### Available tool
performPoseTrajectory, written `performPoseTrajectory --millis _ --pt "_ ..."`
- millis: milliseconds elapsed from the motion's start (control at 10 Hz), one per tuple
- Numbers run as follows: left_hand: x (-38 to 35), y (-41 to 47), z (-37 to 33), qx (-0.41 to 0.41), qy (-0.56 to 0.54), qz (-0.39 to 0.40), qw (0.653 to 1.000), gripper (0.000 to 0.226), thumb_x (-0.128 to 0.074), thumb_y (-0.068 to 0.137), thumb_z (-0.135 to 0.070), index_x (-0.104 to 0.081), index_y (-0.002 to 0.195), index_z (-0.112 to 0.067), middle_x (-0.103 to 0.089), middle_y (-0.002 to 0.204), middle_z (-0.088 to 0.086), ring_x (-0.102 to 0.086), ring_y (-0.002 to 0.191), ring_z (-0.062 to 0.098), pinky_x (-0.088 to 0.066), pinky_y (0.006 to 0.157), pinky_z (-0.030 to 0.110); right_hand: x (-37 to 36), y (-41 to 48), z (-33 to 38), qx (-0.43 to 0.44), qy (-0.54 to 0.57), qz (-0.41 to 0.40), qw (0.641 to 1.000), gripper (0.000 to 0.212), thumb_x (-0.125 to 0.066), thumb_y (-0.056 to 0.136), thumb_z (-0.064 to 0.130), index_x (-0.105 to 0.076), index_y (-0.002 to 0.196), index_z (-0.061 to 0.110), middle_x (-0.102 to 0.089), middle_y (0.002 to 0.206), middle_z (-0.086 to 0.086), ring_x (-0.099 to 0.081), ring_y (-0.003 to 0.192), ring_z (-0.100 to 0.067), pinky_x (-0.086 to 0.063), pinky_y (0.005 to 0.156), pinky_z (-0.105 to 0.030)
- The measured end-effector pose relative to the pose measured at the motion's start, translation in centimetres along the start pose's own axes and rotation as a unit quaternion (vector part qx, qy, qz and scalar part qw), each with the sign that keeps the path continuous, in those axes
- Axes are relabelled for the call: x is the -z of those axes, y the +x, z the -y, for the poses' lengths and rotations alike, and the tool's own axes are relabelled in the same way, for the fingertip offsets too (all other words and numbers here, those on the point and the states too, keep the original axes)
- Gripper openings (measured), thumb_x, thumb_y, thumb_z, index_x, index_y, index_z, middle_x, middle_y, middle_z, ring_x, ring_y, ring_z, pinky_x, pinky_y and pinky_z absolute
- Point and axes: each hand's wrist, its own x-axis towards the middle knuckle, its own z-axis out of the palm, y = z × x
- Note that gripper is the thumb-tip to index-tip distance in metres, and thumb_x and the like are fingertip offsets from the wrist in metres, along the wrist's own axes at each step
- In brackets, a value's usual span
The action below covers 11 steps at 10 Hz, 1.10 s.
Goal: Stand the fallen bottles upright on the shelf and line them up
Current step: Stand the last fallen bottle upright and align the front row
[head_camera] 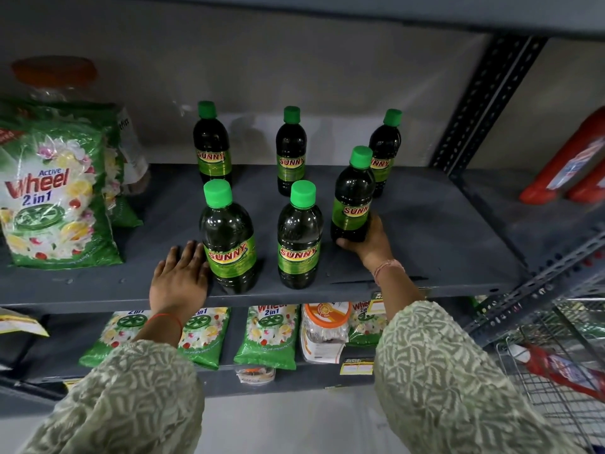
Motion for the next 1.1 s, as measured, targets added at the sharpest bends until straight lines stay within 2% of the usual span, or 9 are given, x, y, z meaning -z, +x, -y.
performPoseTrajectory --millis 100,300,500,600,800,1000,1100 --pt "0.0 0.0 0.0 0.001 0.000 -0.001 1.000 0.051 -0.023 0.094 -0.031 -0.015 0.143 -0.021 -0.016 0.156 0.000 -0.010 0.144 0.024 -0.012 0.118 0.040 -0.1 -0.2 -0.1 -0.007 0.015 -0.023 1.000 0.084 -0.080 0.059 -0.001 -0.036 0.131 0.005 -0.052 0.132 -0.016 -0.047 0.123 -0.028 -0.036 0.095 -0.028" --pt "-0.1 0.1 0.0 0.001 0.003 -0.002 1.000 0.051 -0.023 0.094 -0.031 -0.015 0.143 -0.021 -0.017 0.156 0.000 -0.011 0.144 0.024 -0.014 0.118 0.041 -0.7 -0.6 -0.2 -0.012 0.000 -0.049 0.999 0.072 -0.079 0.062 0.002 -0.046 0.126 0.007 -0.057 0.126 -0.016 -0.052 0.118 -0.030 -0.041 0.096 -0.031" --pt "-0.3 0.0 0.0 0.000 0.001 -0.008 1.000 0.050 -0.024 0.094 -0.031 -0.018 0.143 -0.021 -0.019 0.156 0.001 -0.013 0.144 0.026 -0.015 0.117 0.042 -0.7 -4.2 0.4 -0.017 0.010 -0.076 0.997 0.060 -0.080 0.063 0.006 -0.051 0.116 0.007 -0.063 0.117 -0.013 -0.057 0.104 -0.021 -0.041 0.085 -0.025" --pt "-0.4 0.1 0.0 -0.001 0.000 -0.009 1.000 0.050 -0.025 0.094 -0.030 -0.019 0.143 -0.020 -0.019 0.156 0.002 -0.014 0.143 0.027 -0.015 0.117 0.042 -0.3 -6.7 0.0 -0.010 0.003 -0.073 0.997 0.055 -0.079 0.065 0.009 -0.051 0.113 0.009 -0.064 0.113 -0.012 -0.055 0.098 -0.017 -0.042 0.085 -0.026" --pt "-0.5 0.2 0.3 -0.019 -0.007 -0.015 1.000 0.049 -0.029 0.094 -0.026 -0.024 0.142 -0.016 -0.022 0.155 0.007 -0.016 0.142 0.033 -0.017 0.115 0.048 0.4 -9.7 -0.3 0.000 -0.030 -0.090 0.996 0.055 -0.080 0.064 0.013 -0.051 0.109 0.005 -0.063 0.109 -0.012 -0.052 0.090 -0.015 -0.040 0.077 -0.025" --pt "-0.6 0.2 0.5 -0.018 -0.007 -0.018 1.000 0.050 -0.028 0.095 -0.028 -0.021 0.143 -0.016 -0.020 0.155 0.007 -0.015 0.142 0.033 -0.016 0.116 0.047 0.3 -10.3 -0.3 -0.002 -0.037 -0.102 0.994 0.056 -0.081 0.063 0.015 -0.051 0.110 0.005 -0.065 0.109 -0.013 -0.053 0.089 -0.016 -0.042 0.078 -0.026" --pt "-0.9 0.6 0.7 -0.019 -0.027 -0.022 0.999 0.049 -0.028 0.095 -0.028 -0.022 0.142 -0.016 -0.021 0.155 0.007 -0.015 0.142 0.033 -0.016 0.116 0.047 0.1 -10.4 -0.7 0.005 -0.031 -0.114 0.993 0.056 -0.081 0.062 0.015 -0.052 0.109 0.006 -0.065 0.107 -0.013 -0.059 0.094 -0.023 -0.045 0.079 -0.028"
